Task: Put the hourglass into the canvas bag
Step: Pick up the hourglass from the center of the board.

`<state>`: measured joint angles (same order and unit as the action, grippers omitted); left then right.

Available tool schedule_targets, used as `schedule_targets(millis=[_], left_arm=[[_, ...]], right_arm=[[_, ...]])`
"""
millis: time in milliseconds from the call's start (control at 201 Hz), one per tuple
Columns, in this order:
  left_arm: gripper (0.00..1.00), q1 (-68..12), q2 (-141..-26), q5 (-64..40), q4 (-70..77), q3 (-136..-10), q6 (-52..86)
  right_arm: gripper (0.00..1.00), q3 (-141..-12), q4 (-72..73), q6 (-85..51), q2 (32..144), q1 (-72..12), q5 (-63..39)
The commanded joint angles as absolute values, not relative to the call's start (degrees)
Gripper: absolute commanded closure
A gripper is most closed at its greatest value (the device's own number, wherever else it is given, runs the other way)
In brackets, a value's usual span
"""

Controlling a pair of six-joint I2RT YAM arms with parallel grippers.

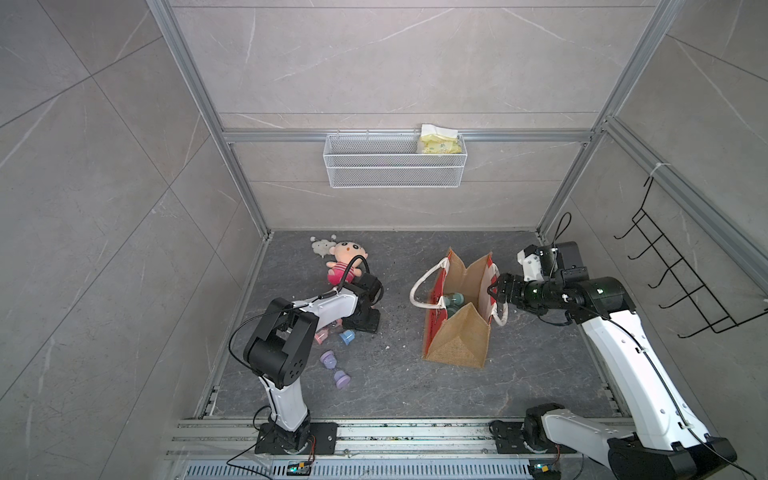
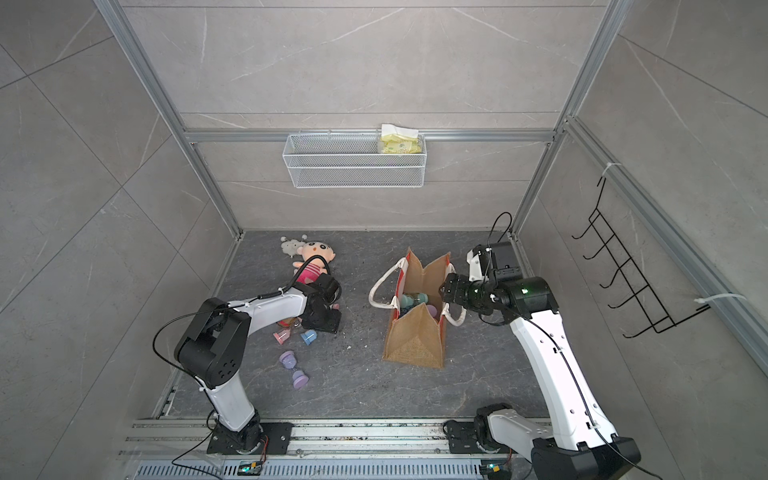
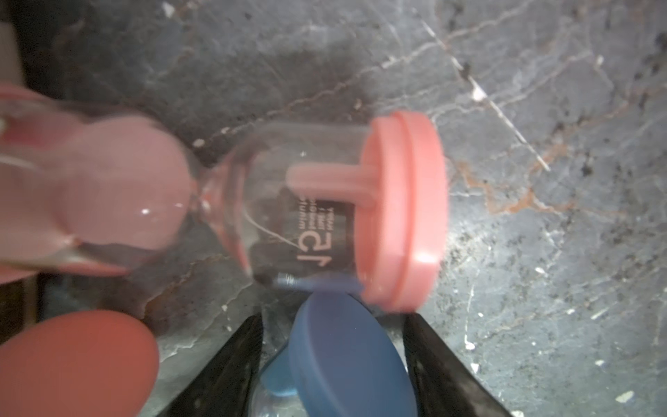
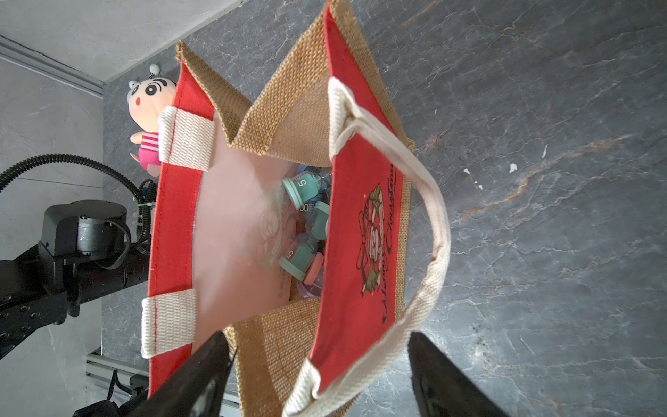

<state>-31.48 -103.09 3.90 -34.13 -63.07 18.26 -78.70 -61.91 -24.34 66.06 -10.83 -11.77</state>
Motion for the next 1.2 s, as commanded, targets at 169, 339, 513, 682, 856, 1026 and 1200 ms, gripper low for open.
schedule_targets(millis=[169, 339, 513, 682, 856, 1026, 1200], left_arm=[[0.26, -34.67, -102.94, 6.8, -42.18, -62.28, 17.88], [0.32, -36.49, -102.62, 7.52, -43.33, -60.62, 18.44], [0.46, -37.12, -102.32, 7.51, -44.72, -61.09, 19.57], [0.62, -37.12, -102.36, 7.52, -44.53, -61.08, 20.19], [0.74, -37.1, -101.47, 7.16, -43.93, -61.82, 20.74], [0.82, -37.09, -99.71, 7.73, -43.9, -63.92, 22.81], [0.92, -37.13, -97.85, 8.58, -44.54, -67.05, 25.71]], right_arm=[[0.2, -77.77, -61.44, -24.04, 66.25, -11.12, -11.85], [0.19, -77.71, -61.53, -23.94, 66.14, -11.11, -11.77], [0.19, -77.77, -61.11, -24.17, 66.51, -11.08, -12.46], [0.19, -77.54, -60.94, -24.31, 66.4, -11.14, -12.58], [0.18, -77.37, -60.83, -24.34, 66.44, -11.14, -12.25], [0.18, -77.06, -60.43, -24.56, 66.19, -11.12, -11.68], [0.18, -76.82, -60.29, -24.76, 66.18, -11.12, -11.69]])
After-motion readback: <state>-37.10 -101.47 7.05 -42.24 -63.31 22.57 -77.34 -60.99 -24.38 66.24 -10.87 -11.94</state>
